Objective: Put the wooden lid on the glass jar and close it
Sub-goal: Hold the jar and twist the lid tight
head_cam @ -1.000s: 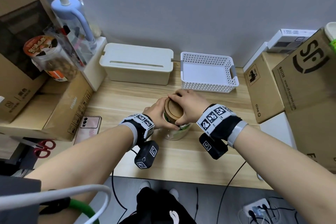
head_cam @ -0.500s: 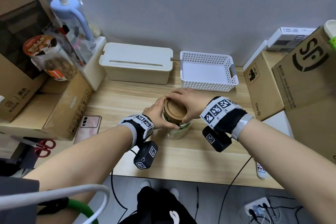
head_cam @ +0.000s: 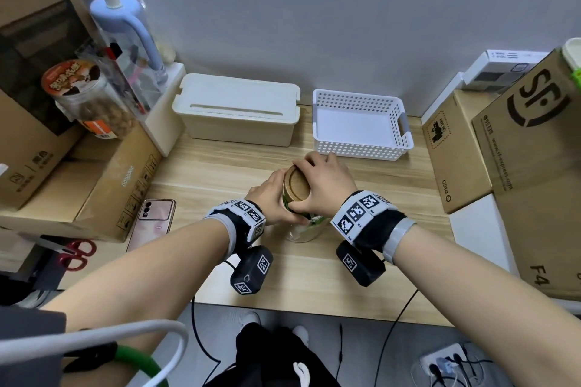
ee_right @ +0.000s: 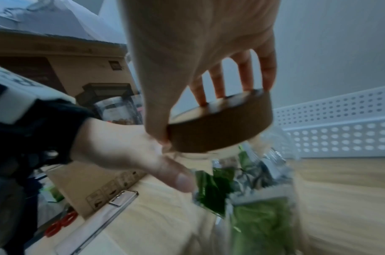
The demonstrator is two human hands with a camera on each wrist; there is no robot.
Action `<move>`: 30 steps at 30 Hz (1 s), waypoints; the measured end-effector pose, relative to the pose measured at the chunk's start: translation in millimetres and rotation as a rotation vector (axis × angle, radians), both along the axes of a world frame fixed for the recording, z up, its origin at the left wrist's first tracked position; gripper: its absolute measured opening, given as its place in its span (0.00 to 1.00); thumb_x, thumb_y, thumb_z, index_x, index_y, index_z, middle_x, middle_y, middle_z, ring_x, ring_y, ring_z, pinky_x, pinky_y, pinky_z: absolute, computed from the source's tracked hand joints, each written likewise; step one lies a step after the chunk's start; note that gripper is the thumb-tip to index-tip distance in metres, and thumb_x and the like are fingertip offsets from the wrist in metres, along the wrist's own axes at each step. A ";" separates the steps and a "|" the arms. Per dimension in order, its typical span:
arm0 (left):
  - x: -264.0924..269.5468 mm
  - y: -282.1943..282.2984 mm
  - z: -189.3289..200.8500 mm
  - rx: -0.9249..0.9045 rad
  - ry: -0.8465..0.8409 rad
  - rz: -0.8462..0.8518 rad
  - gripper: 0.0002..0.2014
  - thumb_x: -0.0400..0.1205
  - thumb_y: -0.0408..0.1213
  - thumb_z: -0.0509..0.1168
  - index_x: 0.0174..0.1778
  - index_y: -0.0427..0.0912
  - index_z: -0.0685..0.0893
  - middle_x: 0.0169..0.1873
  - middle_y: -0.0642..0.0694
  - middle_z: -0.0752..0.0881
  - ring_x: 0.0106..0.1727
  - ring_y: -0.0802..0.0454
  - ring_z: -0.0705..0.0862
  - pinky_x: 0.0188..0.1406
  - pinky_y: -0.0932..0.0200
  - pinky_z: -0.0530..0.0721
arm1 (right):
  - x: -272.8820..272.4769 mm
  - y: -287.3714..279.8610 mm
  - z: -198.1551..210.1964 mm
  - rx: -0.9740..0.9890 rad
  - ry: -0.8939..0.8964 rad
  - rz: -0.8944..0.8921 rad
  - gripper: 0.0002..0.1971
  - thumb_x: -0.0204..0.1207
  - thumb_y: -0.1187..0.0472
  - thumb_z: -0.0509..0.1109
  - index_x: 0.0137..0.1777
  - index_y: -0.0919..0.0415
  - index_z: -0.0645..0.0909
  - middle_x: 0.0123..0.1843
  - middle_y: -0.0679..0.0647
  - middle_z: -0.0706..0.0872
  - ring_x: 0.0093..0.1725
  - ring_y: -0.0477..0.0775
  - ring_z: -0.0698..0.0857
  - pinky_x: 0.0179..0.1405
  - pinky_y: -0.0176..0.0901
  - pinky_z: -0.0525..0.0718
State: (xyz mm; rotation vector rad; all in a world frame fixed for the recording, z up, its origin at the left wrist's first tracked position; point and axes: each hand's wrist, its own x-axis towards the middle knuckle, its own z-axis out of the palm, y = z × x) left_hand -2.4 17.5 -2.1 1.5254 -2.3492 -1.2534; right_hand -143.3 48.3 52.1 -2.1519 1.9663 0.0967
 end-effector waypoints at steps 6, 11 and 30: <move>0.1 1.5 1.2 0.011 0.017 0.007 0.53 0.57 0.55 0.80 0.76 0.50 0.58 0.73 0.50 0.71 0.72 0.47 0.75 0.71 0.45 0.72 | -19.1 4.6 -14.8 0.029 -0.081 0.081 0.45 0.66 0.31 0.64 0.81 0.47 0.55 0.83 0.54 0.61 0.79 0.60 0.63 0.75 0.61 0.65; 0.6 3.9 0.2 0.025 0.045 0.032 0.55 0.58 0.54 0.80 0.77 0.50 0.57 0.75 0.49 0.69 0.73 0.46 0.75 0.72 0.44 0.73 | -18.5 10.7 -32.7 -0.053 -0.132 0.089 0.40 0.68 0.31 0.57 0.81 0.42 0.56 0.84 0.50 0.58 0.81 0.59 0.58 0.78 0.59 0.62; 1.2 3.6 -1.3 0.028 0.062 0.029 0.53 0.54 0.54 0.77 0.75 0.49 0.59 0.72 0.47 0.71 0.70 0.44 0.77 0.69 0.44 0.75 | 12.3 17.1 -51.8 -0.263 -0.183 -0.223 0.37 0.65 0.32 0.54 0.75 0.45 0.71 0.77 0.56 0.74 0.73 0.70 0.71 0.68 0.64 0.76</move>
